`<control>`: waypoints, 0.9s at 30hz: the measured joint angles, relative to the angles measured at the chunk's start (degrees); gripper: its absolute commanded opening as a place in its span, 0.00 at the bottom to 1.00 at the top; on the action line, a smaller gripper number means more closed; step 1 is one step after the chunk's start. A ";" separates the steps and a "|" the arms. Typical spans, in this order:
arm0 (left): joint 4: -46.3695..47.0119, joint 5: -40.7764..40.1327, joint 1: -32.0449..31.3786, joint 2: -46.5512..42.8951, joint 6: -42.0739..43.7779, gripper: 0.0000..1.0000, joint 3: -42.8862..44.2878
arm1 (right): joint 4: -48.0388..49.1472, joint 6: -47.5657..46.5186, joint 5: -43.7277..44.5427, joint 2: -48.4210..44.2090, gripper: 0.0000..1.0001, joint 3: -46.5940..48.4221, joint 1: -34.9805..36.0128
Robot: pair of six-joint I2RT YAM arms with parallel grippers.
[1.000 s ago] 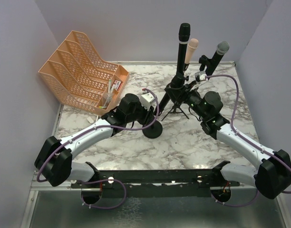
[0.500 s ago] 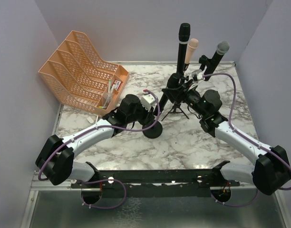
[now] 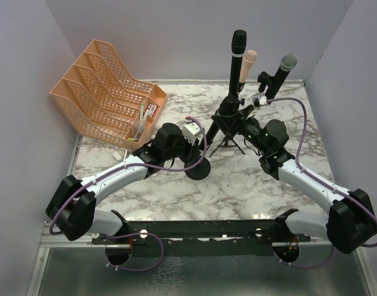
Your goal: Attach the microphones to the stand
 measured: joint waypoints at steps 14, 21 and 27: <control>1.27 -0.42 -0.09 -0.26 -1.07 0.00 -0.81 | 3.91 9.07 9.44 4.68 0.01 -0.17 0.98; 1.57 -0.44 -0.28 -0.37 -1.05 0.00 -1.01 | 5.70 -0.83 7.54 3.41 0.01 -1.44 3.28; 1.66 -0.68 -0.33 -0.61 -1.07 0.00 -1.25 | 13.51 -3.43 5.11 0.07 0.01 -8.79 3.54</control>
